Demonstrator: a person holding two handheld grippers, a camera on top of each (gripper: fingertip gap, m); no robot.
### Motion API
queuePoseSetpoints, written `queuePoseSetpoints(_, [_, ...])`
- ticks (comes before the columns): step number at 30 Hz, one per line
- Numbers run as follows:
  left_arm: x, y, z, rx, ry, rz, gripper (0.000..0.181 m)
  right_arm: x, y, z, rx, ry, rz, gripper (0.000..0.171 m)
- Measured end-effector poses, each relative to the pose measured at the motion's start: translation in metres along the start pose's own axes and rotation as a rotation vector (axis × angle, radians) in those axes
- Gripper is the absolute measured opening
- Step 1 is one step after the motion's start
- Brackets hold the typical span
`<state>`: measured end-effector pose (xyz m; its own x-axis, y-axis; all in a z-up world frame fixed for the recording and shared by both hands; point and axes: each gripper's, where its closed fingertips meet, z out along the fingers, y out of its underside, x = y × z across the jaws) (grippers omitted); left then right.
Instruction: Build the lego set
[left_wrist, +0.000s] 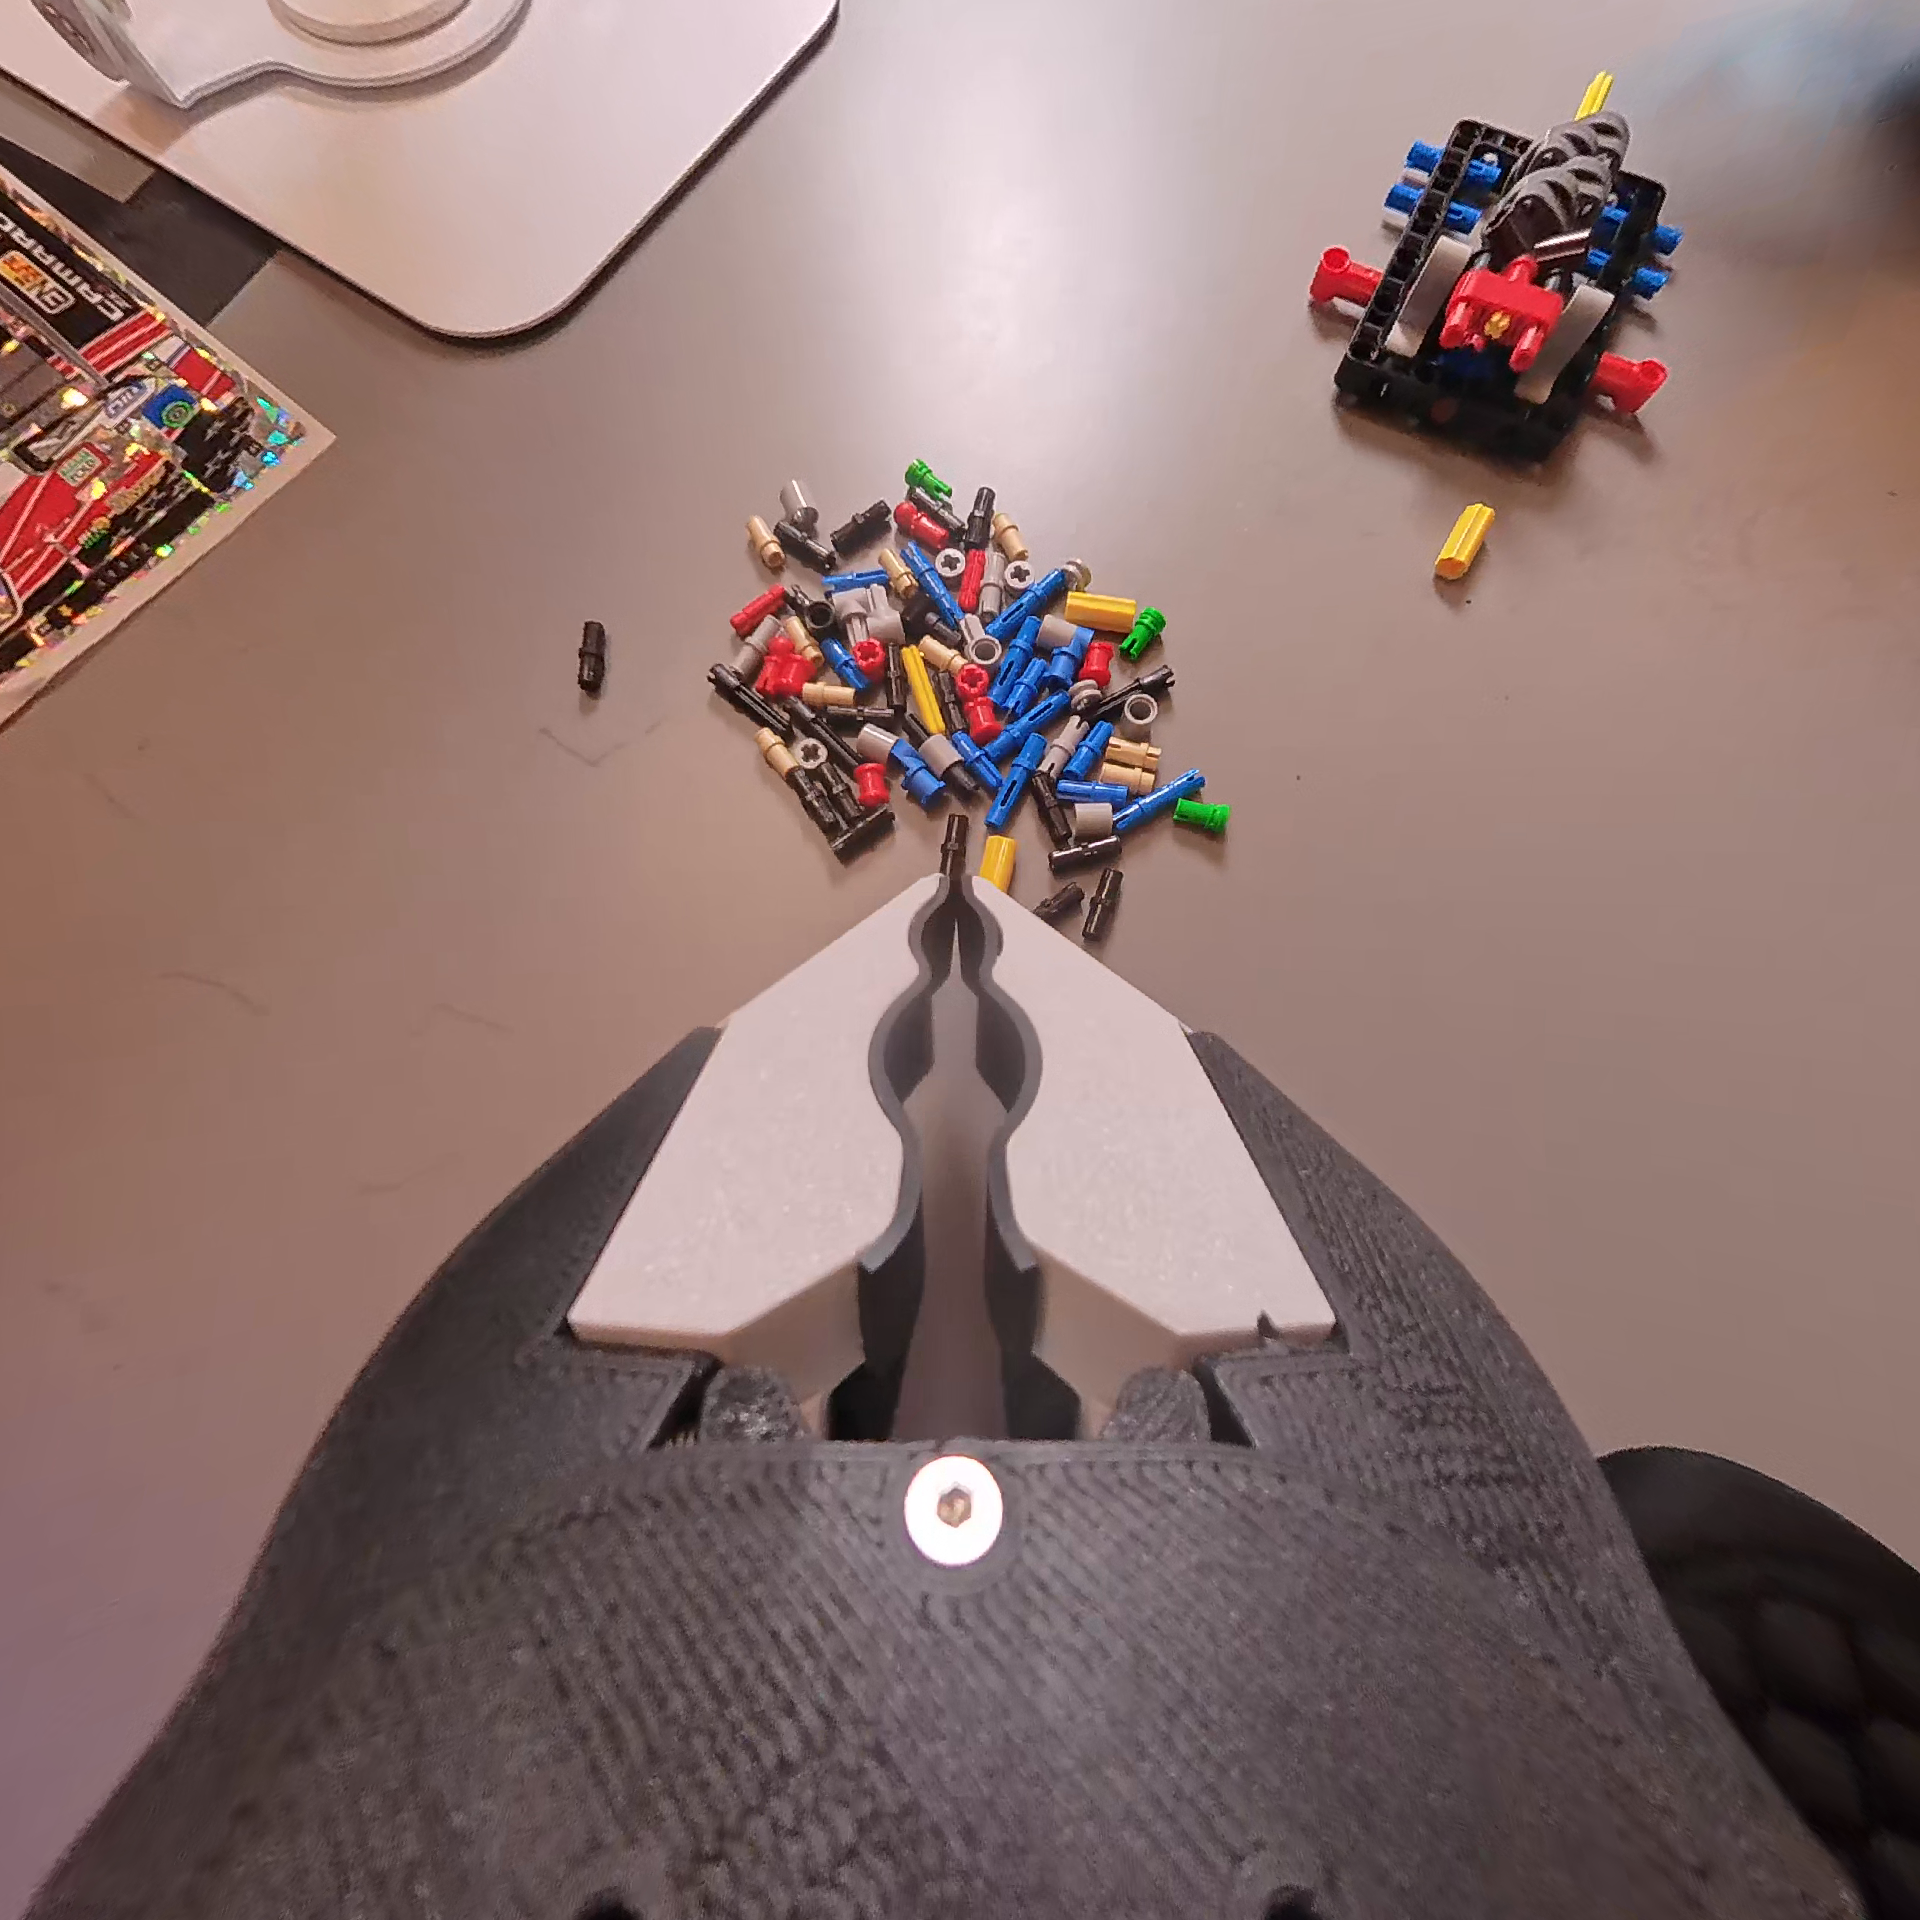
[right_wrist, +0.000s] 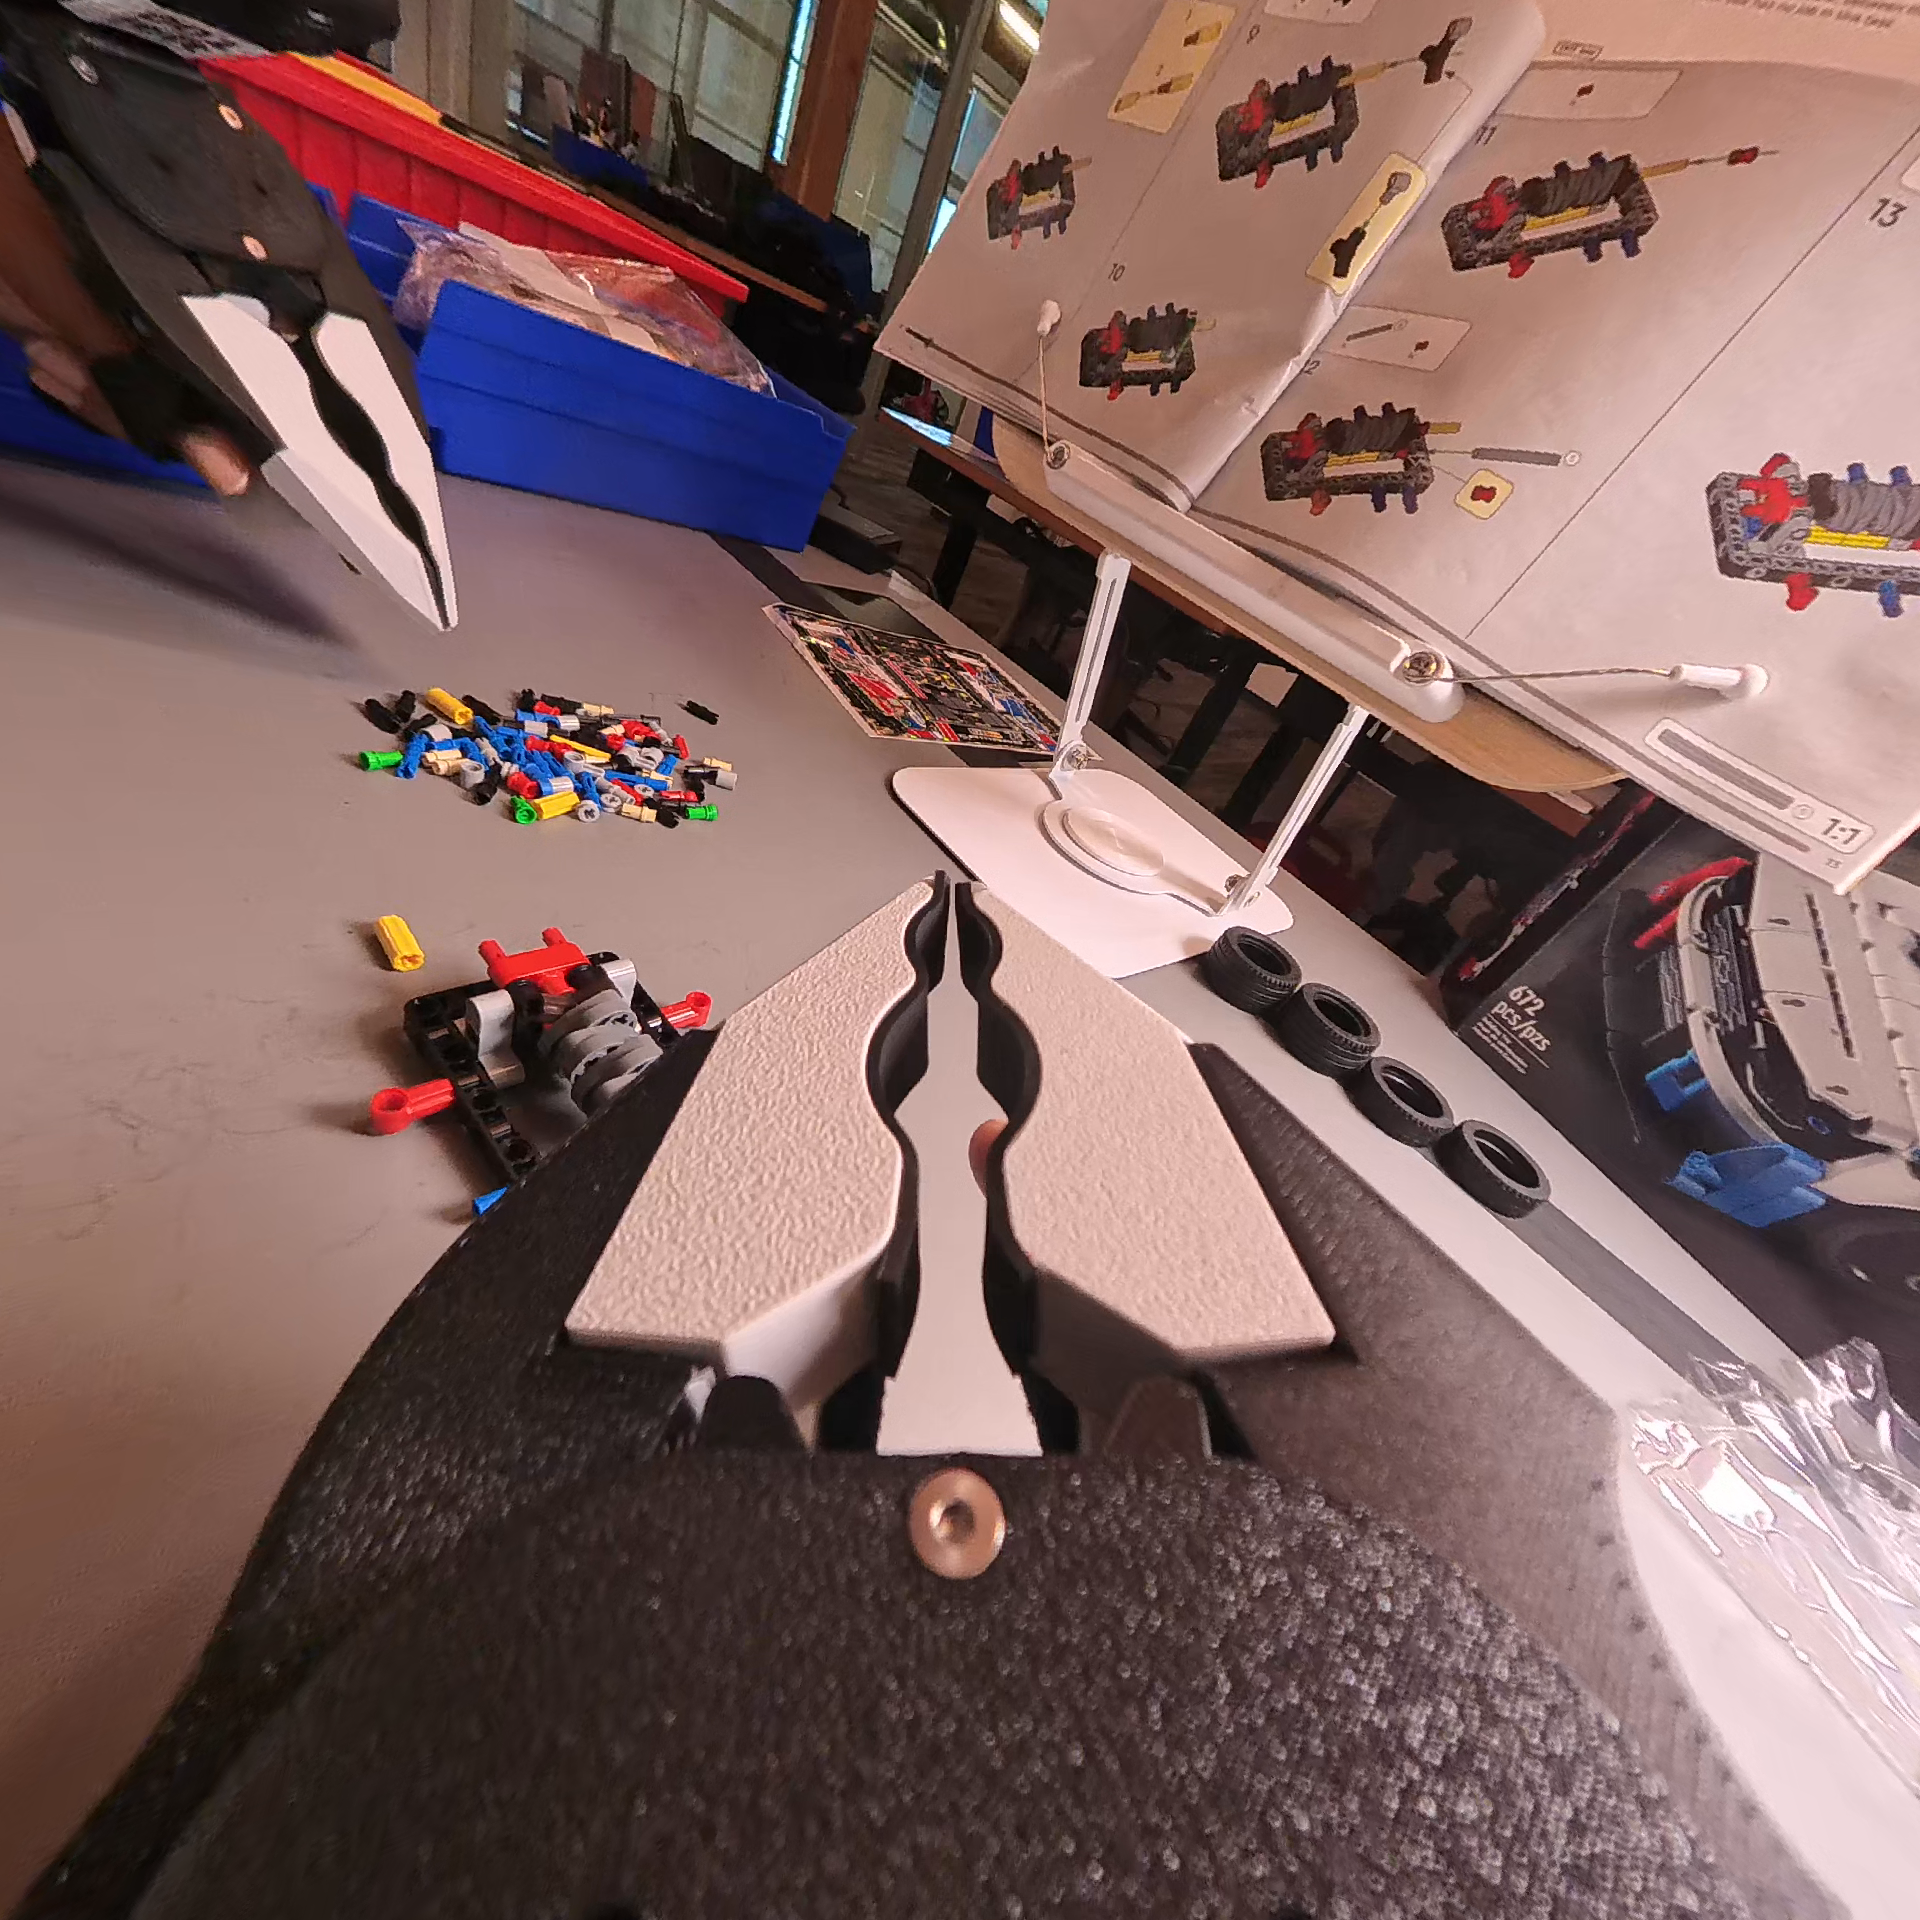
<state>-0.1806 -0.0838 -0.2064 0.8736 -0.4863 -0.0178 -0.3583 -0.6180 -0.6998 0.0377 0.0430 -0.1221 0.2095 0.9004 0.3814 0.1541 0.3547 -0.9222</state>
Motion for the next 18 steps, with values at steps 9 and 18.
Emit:
queuePoseSetpoints(9, [0.009,0.010,0.019,-0.044,0.052,-0.007,0.008,-0.001,0.001,0.000,-0.005,-0.005,-0.003,0.000])
queuePoseSetpoints(18, [0.011,0.010,0.025,-0.049,0.060,-0.012,0.005,-0.002,0.002,0.000,-0.008,-0.008,-0.005,0.000])
